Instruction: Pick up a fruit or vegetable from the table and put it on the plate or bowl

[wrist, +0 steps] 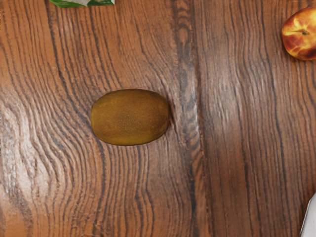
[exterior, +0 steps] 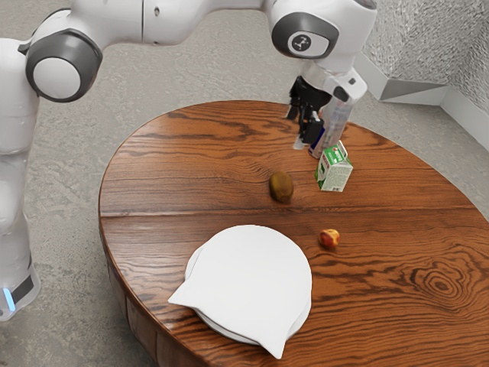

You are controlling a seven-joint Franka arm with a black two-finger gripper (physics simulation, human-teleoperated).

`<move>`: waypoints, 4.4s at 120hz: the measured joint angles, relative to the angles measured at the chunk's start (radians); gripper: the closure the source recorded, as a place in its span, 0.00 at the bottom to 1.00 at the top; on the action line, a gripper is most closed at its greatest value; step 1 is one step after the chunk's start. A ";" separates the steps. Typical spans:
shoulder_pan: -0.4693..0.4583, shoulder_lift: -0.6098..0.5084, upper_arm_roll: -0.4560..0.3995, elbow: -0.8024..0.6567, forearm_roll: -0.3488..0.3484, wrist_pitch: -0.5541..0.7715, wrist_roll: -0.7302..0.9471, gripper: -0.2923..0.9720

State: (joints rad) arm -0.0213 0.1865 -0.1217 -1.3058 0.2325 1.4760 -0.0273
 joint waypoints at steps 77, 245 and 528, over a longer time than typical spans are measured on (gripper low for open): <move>0.031 -0.009 -0.033 -0.006 0.016 -0.020 -0.023 0.23; 0.290 0.414 -0.486 -0.003 0.082 0.425 0.120 0.23; -0.299 -0.145 0.183 -0.331 -0.174 0.330 0.193 0.25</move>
State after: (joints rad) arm -0.3206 0.0413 0.0610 -1.6364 0.0584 1.8058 0.1660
